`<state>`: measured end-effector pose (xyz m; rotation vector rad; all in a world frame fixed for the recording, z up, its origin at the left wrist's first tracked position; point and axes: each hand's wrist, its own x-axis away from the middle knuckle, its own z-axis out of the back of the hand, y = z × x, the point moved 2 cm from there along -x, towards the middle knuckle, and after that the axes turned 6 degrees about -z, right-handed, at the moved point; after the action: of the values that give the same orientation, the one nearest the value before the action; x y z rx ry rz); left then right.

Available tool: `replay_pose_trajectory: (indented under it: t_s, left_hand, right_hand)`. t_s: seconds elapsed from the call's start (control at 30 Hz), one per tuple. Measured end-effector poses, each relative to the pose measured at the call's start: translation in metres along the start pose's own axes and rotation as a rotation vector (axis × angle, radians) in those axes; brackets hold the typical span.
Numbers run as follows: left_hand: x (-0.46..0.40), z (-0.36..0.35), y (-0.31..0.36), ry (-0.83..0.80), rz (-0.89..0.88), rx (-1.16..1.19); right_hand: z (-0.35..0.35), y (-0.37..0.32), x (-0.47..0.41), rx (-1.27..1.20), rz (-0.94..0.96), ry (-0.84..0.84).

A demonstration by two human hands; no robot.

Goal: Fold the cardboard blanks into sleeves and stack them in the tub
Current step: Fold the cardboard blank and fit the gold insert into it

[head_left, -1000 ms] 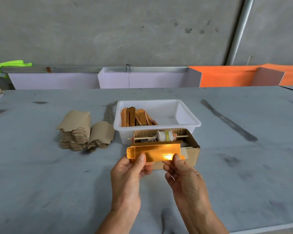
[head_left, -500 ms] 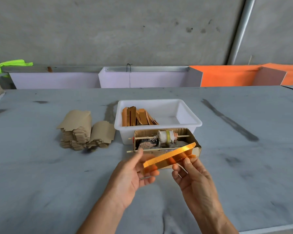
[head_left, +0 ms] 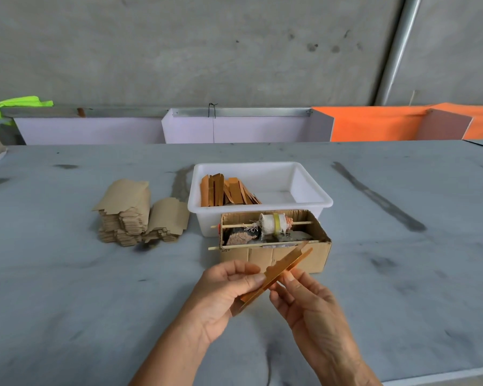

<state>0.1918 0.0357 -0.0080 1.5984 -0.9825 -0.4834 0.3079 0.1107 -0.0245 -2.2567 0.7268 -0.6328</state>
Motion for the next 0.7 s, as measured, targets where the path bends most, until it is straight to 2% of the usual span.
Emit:
replay_pose_trajectory:
  t_s: [0.43,0.7]
  left_hand:
    - [0.001,0.008,0.004,-0.027,-0.108,-0.129]
    - [0.001,0.006,0.004,0.032,-0.228,-0.342]
  right_hand:
    - [-0.002,0.011,-0.003,-0.009,-0.036,-0.051]
    - [-0.001,0.016,-0.005,0.209,0.008,0.075]
